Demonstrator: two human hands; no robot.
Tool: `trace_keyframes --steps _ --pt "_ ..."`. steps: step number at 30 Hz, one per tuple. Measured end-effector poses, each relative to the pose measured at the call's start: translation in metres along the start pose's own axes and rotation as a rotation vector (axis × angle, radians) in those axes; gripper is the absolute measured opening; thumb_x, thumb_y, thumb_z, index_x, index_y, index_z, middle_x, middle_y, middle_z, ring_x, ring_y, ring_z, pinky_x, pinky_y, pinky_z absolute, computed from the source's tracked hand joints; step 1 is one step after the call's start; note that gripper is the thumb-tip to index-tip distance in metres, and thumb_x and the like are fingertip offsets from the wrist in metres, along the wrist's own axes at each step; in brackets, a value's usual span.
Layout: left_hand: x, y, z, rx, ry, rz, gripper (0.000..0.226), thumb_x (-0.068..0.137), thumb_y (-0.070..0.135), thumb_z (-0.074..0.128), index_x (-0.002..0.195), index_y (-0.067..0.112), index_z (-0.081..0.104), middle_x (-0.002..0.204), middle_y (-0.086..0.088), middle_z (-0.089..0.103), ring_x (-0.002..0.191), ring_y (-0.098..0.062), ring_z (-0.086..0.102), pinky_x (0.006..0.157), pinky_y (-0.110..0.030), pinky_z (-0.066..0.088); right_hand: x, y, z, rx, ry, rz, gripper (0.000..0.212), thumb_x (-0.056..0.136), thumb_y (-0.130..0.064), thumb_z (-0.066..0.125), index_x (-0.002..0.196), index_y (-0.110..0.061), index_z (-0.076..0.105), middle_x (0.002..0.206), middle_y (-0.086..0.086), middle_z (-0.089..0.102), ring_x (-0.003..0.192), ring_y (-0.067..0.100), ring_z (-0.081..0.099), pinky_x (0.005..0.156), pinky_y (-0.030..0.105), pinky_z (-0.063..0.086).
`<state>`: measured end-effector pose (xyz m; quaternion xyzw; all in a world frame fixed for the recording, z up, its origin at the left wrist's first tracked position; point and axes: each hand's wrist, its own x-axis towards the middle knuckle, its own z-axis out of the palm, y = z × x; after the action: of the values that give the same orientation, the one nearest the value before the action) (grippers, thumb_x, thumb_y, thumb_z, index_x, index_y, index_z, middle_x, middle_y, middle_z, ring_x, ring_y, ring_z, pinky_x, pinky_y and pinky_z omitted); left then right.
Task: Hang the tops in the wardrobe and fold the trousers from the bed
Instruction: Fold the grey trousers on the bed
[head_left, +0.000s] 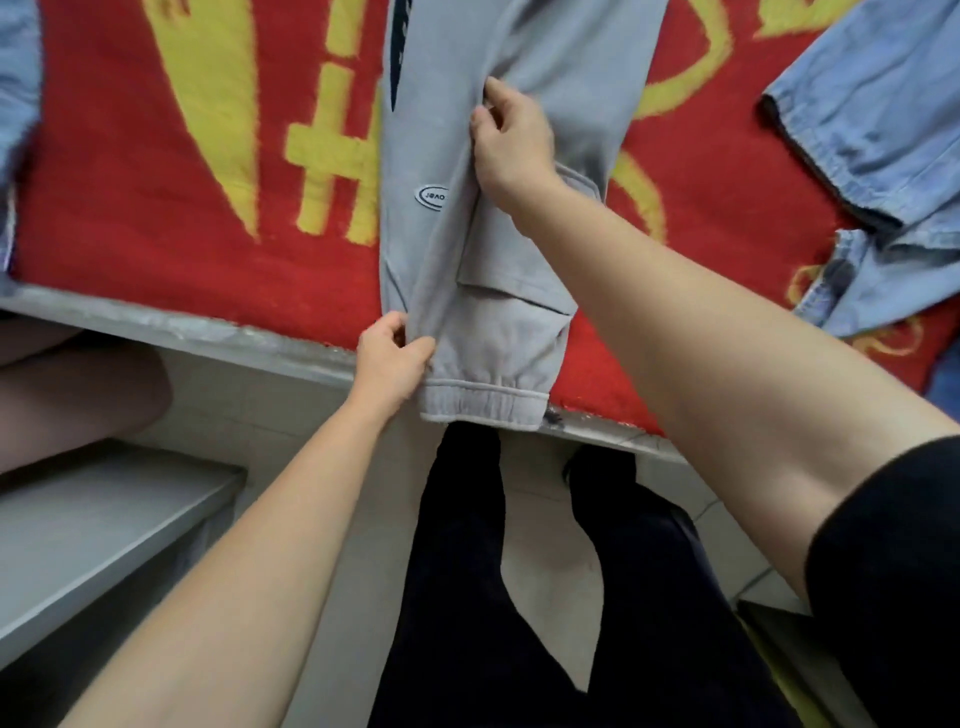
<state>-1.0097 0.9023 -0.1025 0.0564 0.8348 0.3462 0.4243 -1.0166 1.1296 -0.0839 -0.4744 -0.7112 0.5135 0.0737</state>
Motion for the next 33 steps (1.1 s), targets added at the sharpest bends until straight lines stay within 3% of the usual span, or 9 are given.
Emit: trace_keyframes --steps 6,10,15,17,20,24,27,30,33 --pt "0.028 -0.041 -0.036 0.052 -0.006 -0.025 0.023 0.077 0.000 0.061 0.076 0.022 0.054 0.066 0.003 0.057 0.056 -0.011 0.049 0.058 -0.032 0.044 0.018 -0.007 0.077 -0.210 -0.084 -0.017 0.035 0.105 -0.022 0.036 0.135 -0.015 0.053 0.128 0.008 0.058 0.117 0.021 0.054 0.093 0.027 0.042" --pt "0.045 -0.053 -0.034 0.168 -0.028 -0.003 0.017 0.077 0.011 0.066 0.090 0.013 0.057 0.090 -0.011 0.066 0.084 -0.029 0.061 0.075 -0.041 0.049 0.028 0.009 0.098 -0.262 -0.105 0.016 0.032 0.103 -0.017 0.038 0.129 -0.010 0.054 0.119 0.009 0.061 0.111 0.024 0.057 0.092 0.029 0.044" --pt "0.042 -0.047 -0.031 0.196 0.028 -0.042 0.025 0.085 0.023 0.062 0.105 0.014 0.050 0.097 -0.001 0.064 0.095 -0.027 0.060 0.075 -0.032 0.043 0.013 0.025 0.081 -0.150 -0.230 0.075 0.052 0.098 -0.011 0.049 0.149 -0.014 0.041 0.105 -0.008 0.059 0.093 0.007 0.055 0.092 0.018 0.045" --pt "0.038 -0.043 -0.027 0.221 0.064 -0.057 0.030 0.091 0.029 0.058 0.112 0.009 0.050 0.111 -0.012 0.064 0.106 -0.032 0.057 0.085 -0.036 0.040 -0.005 0.032 0.069 -0.136 -0.141 0.087 0.050 0.096 -0.015 0.054 0.145 -0.011 0.046 0.118 0.003 0.064 0.108 0.014 0.060 0.100 0.022 0.042" --pt "0.032 -0.038 -0.019 0.235 0.079 -0.097 0.043 0.096 0.043 0.052 0.117 0.006 0.047 0.117 -0.020 0.063 0.112 -0.037 0.055 0.091 -0.041 0.041 -0.047 0.055 0.049 -0.150 0.124 0.112 0.043 0.093 -0.018 0.059 0.135 -0.010 0.055 0.121 0.010 0.059 0.109 0.021 0.060 0.100 0.022 0.038" --pt "0.031 -0.036 -0.009 0.286 0.082 -0.105 0.049 0.098 0.049 0.046 0.119 0.005 0.039 0.118 -0.026 0.061 0.110 -0.042 0.056 0.087 -0.043 0.042 -0.105 0.092 0.036 -0.268 0.394 0.352 0.070 0.085 -0.044 0.067 0.143 -0.013 0.042 0.135 0.013 0.043 0.126 0.029 0.044 0.107 0.036 0.033" --pt "0.031 -0.039 -0.005 0.302 0.105 -0.075 0.048 0.098 0.051 0.045 0.114 0.006 0.037 0.113 -0.025 0.062 0.105 -0.042 0.058 0.079 -0.040 0.039 -0.132 0.120 0.037 -0.189 0.234 0.578 0.083 0.083 -0.060 0.065 0.146 -0.016 0.035 0.141 0.013 0.044 0.131 0.032 0.039 0.106 0.040 0.031" --pt "0.035 -0.045 -0.004 0.283 0.085 -0.051 0.047 0.098 0.051 0.045 0.112 0.006 0.045 0.110 -0.020 0.064 0.103 -0.038 0.059 0.078 -0.037 0.040 -0.146 0.143 0.037 -0.039 0.047 0.580 0.053 0.088 -0.060 0.058 0.122 -0.019 0.054 0.119 0.005 0.064 0.115 0.030 0.057 0.087 0.032 0.040" --pt "0.035 -0.053 -0.006 0.315 0.013 -0.007 0.046 0.100 0.046 0.043 0.111 0.005 0.061 0.111 -0.015 0.067 0.105 -0.034 0.061 0.089 -0.041 0.047 -0.155 0.151 0.039 -0.018 0.001 0.545 0.045 0.094 -0.058 0.052 0.117 -0.020 0.059 0.115 0.003 0.068 0.112 0.029 0.060 0.083 0.030 0.038"
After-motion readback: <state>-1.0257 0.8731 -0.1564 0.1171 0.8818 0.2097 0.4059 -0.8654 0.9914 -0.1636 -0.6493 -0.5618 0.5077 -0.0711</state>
